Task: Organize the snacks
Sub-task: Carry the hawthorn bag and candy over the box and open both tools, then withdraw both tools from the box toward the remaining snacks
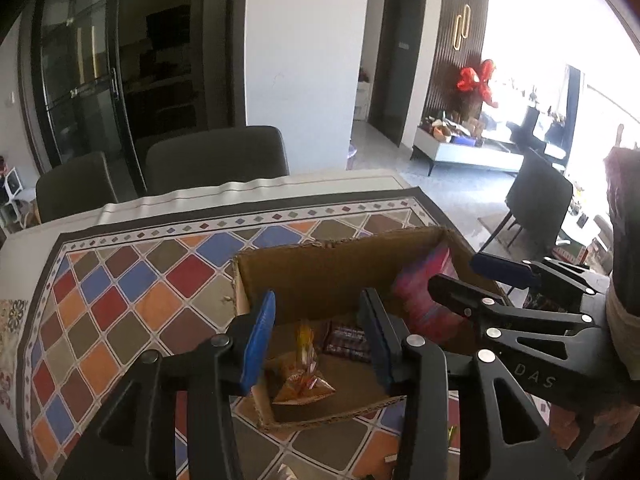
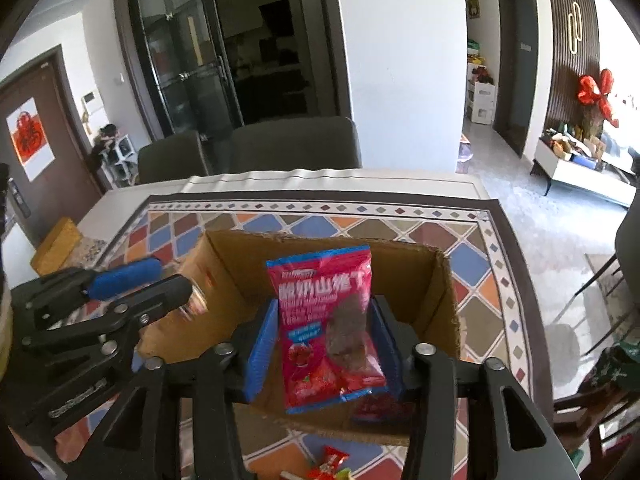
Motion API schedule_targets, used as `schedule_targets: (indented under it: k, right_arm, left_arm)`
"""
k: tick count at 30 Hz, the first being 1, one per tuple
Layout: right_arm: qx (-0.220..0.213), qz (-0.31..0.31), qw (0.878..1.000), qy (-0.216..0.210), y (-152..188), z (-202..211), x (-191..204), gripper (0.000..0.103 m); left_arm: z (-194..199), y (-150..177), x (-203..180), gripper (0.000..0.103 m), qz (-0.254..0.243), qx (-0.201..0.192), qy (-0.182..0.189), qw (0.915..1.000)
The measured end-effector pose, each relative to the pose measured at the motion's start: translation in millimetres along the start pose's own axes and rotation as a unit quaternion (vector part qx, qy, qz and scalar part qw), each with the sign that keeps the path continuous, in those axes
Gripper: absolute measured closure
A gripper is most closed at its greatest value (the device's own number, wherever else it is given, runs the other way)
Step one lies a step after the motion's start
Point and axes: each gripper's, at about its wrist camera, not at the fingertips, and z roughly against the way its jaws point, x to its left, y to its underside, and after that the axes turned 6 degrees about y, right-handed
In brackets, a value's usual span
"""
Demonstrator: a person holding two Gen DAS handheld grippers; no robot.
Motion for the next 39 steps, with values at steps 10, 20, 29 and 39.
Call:
schedule_targets:
  k: [10,20,29,39]
  right_arm:
    - [-0.037,-0.014,0.999,0.019,20,35,5,0.047]
    - [-0.072,-0.015,0.997,0.019,59,80,27,0.047]
    - [-0.063,-0.021,0.998,-0.007,93,96,41,0.047]
    - [-0.043,-0.033,0.999,-0.006,130,98,50,0.047]
  left_arm:
    - [37,30,-4,0.055,0.002,-0.024,-0.011,0.9996]
    - [89,70,-8,0.049,-0.003,-0.071,-0.033,0.9969]
    - [112,110,-12,0.047,-0.009,-0.075,-0.04,0.9964]
    - [117,153,-7,0.047,-0.009,-0.071,-0.037,0.9968]
